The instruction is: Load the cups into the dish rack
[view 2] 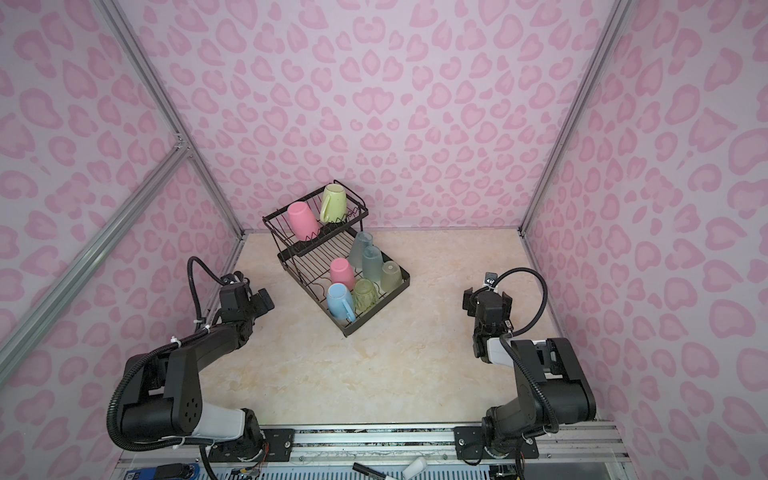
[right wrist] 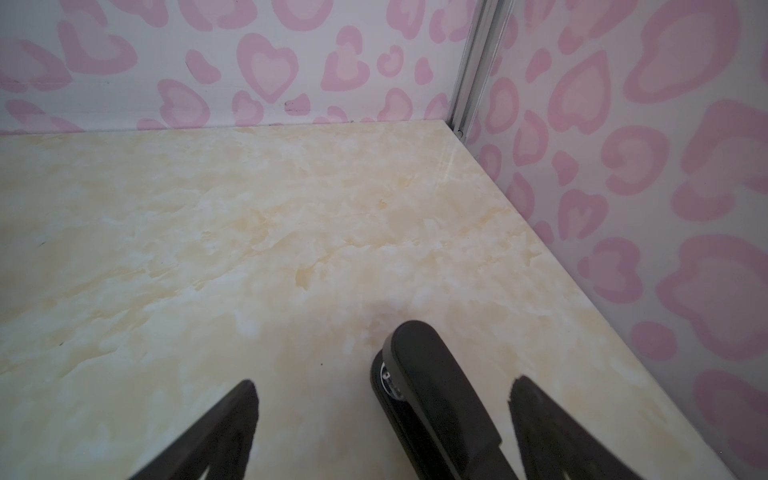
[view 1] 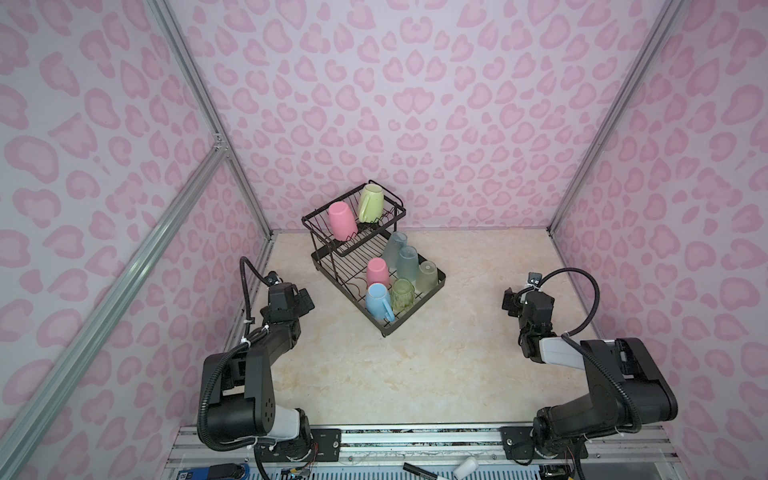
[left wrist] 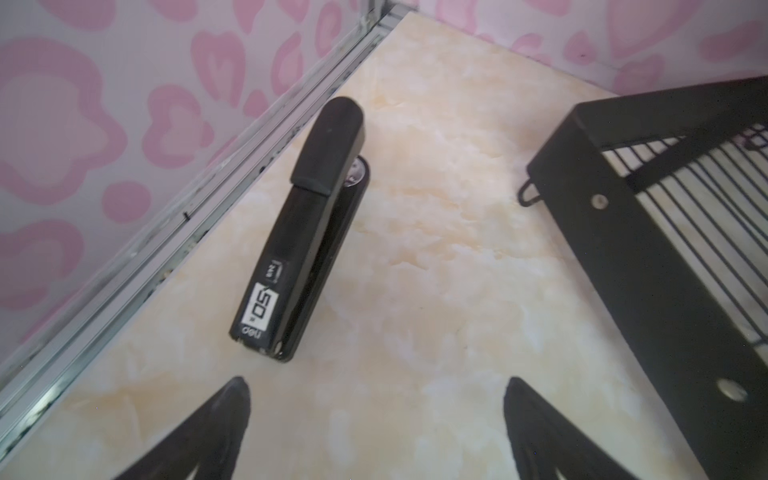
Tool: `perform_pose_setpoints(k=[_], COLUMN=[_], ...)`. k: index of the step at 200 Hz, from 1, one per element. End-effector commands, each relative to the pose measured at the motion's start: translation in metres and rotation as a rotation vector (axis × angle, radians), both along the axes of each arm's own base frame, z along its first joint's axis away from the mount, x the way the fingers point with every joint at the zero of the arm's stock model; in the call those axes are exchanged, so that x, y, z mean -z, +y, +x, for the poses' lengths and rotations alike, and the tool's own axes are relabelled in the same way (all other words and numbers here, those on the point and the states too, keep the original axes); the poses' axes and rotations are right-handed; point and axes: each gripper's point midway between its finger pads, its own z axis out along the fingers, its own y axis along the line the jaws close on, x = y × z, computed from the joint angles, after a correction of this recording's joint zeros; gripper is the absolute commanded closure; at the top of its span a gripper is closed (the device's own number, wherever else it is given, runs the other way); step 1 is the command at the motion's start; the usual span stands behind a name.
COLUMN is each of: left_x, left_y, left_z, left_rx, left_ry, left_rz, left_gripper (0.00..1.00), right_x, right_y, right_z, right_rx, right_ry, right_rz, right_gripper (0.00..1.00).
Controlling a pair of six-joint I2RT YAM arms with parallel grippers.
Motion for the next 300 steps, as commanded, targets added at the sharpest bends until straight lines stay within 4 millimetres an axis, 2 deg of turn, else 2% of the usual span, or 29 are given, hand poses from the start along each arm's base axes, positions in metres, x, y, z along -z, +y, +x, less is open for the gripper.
perform_pose_setpoints(k=[1, 15, 33, 77, 99, 104, 110, 300], left_x=[-0.042, -0.042, -0.037, -0.034, -0.034, -0.034, -0.035, -0.034], left_y=[-0.028, -0.047, -0.057, -0.049, -0.049, -0.049, -0.049, -0.05], left_z=[0.019, 0.014, 0.007, 0.011, 0.01, 0.01, 0.01, 0.011], left_rx=[0.168, 0.245, 0.277, 0.25, 0.253, 0.253, 0.253, 0.257], left_ry=[-0.208, -0.271, -0.317, -0.311, -0.313, -0.313, -0.315, -0.31], left_rz=[0.108, 0.147, 0.181, 0.152, 0.15, 0.151, 0.151, 0.149], left_gripper=[0.03, 0.03, 0.03, 0.03, 0.03, 0.03, 0.03, 0.03], right_x=[-0.017, -0.016, -0.013, -0.009, -0.009, -0.01, -0.011, -0.011], right_y=[-0.005, -0.005, -0.004, -0.002, -0.001, -0.001, -0.002, -0.001], right_z=[0.002, -0.001, -0.005, -0.002, -0.002, -0.002, -0.002, -0.003], right_rx=[0.027, 0.023, 0.017, 0.0, -0.002, -0.003, -0.001, 0.001], right_ry=[-0.104, -0.122, -0.151, -0.116, -0.119, -0.126, -0.13, -0.133], right_rz=[0.008, 0.01, 0.001, 0.012, 0.012, 0.011, 0.008, 0.006], right_gripper=[0.07, 0.07, 0.06, 0.06, 0.07, 0.02, 0.01, 0.01])
